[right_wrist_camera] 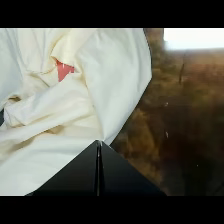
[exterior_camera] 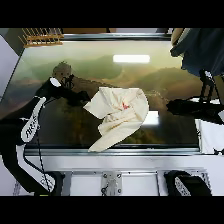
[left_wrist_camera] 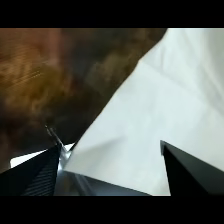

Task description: Fold the clothes and pants, and hang the long-sleeved shirts on hangers.

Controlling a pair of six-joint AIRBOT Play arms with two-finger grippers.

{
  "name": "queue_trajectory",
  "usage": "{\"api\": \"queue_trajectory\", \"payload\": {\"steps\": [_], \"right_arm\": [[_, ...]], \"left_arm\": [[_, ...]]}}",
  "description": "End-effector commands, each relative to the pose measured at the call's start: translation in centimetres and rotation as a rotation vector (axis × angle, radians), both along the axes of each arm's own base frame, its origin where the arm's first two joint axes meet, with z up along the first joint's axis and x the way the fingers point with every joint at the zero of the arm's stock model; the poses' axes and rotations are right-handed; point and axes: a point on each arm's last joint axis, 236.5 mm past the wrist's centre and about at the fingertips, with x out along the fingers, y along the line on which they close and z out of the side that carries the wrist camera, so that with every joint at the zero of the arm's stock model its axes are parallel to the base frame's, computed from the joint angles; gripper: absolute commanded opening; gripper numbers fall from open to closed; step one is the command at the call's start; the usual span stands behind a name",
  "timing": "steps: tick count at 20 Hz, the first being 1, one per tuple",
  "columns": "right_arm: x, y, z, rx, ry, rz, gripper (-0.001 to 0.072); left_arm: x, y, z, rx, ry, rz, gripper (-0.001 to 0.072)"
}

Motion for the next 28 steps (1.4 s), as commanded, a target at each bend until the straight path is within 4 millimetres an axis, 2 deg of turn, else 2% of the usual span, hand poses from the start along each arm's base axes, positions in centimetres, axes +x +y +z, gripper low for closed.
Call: {"api": "queue_trajectory", "payload": {"steps": [1, 4, 5, 6, 7, 9, 10, 11, 12, 16, 18, 21, 25, 28], "right_arm": [[0.0, 0.0, 0.0, 0.001, 0.0, 0.0, 0.0015], [0.0, 0.0, 0.0, 0.0, 0.0, 0.0, 0.0015], [0.0, 0.0, 0.0, 0.0, 0.0, 0.0, 0.0016], [0.0, 0.0, 0.0, -0.001, -0.002, -0.001, 0.0017], [0.3, -0.1, 0.0, 0.0, -0.005, -0.006, 0.0018], [0.6, -0.5, -1.0, -0.016, 0.021, -0.01, 0.0022], [0.9, -0.7, -2.0, -0.026, 0.05, -0.013, 0.0116], [1.2, -0.9, -3.1, -0.033, 0.083, -0.014, 0.0381], [1.7, -1.2, -4.6, -0.042, 0.122, -0.016, 0.0539], [5.1, -1.3, -11.7, -0.008, 0.251, -0.061, 0.0535], [5.8, 0.4, -15.4, 0.089, 0.344, -0.074, 0.0535], [5.5, 5.4, -18.4, 0.217, 0.418, 0.034, 0.0535], [4.4, 12.5, -20.4, 0.287, 0.45, 0.141, 0.0534], [4.3, 16.8, -21.0, 0.292, 0.413, 0.161, 0.0535]], "left_arm": [[0.1, -2.6, -0.4, -0.024, -0.027, -0.038, 0.0684], [-0.3, -4.8, -0.4, -0.022, -0.045, -0.074, 0.0683], [-0.5, -5.6, -0.3, -0.023, -0.048, -0.088, 0.0558], [-0.7, -6.1, -0.3, -0.023, -0.047, -0.099, 0.0259], [-0.7, -6.1, -0.1, -0.024, -0.052, -0.101, 0.0011], [0.1, -5.4, 1.4, -0.025, -0.091, -0.08, 0.0006], [0.8, -4.5, 2.6, -0.025, -0.121, -0.058, 0.0006], [1.7, -3.2, 4.1, -0.025, -0.158, -0.027, 0.0006], [2.5, -1.9, 5.6, -0.024, -0.192, 0.004, 0.0006], [3.9, 3.2, 9.8, -0.013, -0.273, 0.098, 0.0006], [4.3, 5.0, 10.9, -0.008, -0.296, 0.134, 0.0006], [4.4, 6.7, 11.0, -0.004, -0.295, 0.167, 0.0006], [4.5, 7.1, 11.0, -0.004, -0.295, 0.176, 0.0006], [4.6, 7.2, 11.1, -0.003, -0.298, 0.178, 0.0007]]}}
